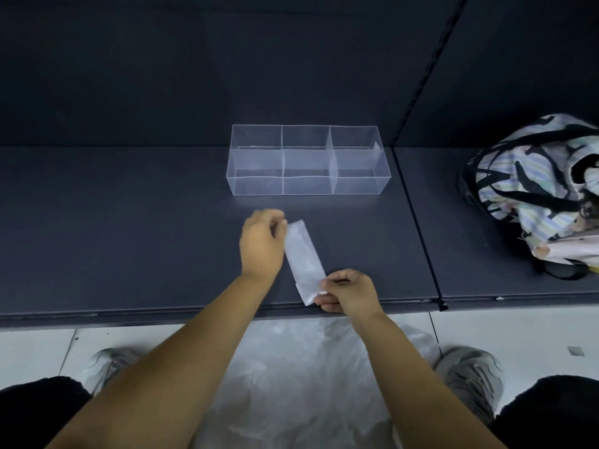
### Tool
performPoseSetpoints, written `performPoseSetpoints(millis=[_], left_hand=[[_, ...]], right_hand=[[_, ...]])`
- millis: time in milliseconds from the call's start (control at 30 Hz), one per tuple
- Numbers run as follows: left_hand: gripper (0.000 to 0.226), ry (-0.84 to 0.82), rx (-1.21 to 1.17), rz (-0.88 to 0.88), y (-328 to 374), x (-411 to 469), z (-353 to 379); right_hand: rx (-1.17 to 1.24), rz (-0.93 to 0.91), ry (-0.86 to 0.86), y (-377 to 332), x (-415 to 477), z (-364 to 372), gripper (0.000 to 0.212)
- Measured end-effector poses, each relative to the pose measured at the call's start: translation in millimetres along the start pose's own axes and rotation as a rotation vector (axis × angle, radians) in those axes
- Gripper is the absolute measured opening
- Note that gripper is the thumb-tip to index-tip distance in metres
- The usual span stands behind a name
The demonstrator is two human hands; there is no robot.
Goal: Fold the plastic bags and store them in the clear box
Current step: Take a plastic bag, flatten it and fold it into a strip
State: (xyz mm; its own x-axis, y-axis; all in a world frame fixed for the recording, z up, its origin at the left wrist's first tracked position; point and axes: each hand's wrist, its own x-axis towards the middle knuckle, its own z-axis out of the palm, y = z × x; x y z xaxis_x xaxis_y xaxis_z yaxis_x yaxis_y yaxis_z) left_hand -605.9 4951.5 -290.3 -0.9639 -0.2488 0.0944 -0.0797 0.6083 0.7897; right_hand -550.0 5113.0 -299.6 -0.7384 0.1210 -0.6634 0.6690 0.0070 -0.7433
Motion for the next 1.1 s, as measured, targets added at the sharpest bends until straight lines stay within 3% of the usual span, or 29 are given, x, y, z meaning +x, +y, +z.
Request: performPoseSetpoints(millis=[100, 167, 267, 367, 567, 700, 800, 867, 967, 1100], left_hand=[[0.025, -0.265, 0.164, 0.342, -10, -49, 1], [0.047, -0.462, 0.232, 0.377, -23, -71, 1], [0.072, -0.575, 0.337, 0.432, -39, -79, 1], [0.071, -0.553, 0.318, 0.409, -38, -75, 2], [0.032, -0.401, 0.278, 0.356, -22, -68, 2], [0.025, -0.433, 0.256, 0.31, -16, -66, 1], [0.019, -0.449, 0.269, 0.265, -11, -58, -2], [0.024, -0.471, 0.316, 0.256, -9, -50, -4], [0.035, -0.495, 0.327, 0.23, -6, -37, -3], [0.049, -0.494, 0.255, 0.121, -3, -18, 3]], right_hand=[[0.028, -0.004, -0.009, 1, -2, -1, 0.012], [0.054, 0.004, -0.024, 0, -4, -3, 0.011], [0.104, 0.04, -0.05, -6, -7, -5, 0.01], [0.15, 0.08, -0.066, -9, -13, -7, 0.012], [0.176, 0.07, -0.102, -19, -27, -15, 0.016], [-0.309, -0.246, -0.033, -26, -24, -29, 0.041], [-0.569, -0.409, -0.153, -28, -13, -33, 0.063], [-0.609, -0.411, -0.217, -26, -3, -28, 0.052], [-0.561, -0.442, -0.153, -23, 10, -17, 0.011], [-0.438, -0.396, -0.025, -24, 25, -5, 0.018]])
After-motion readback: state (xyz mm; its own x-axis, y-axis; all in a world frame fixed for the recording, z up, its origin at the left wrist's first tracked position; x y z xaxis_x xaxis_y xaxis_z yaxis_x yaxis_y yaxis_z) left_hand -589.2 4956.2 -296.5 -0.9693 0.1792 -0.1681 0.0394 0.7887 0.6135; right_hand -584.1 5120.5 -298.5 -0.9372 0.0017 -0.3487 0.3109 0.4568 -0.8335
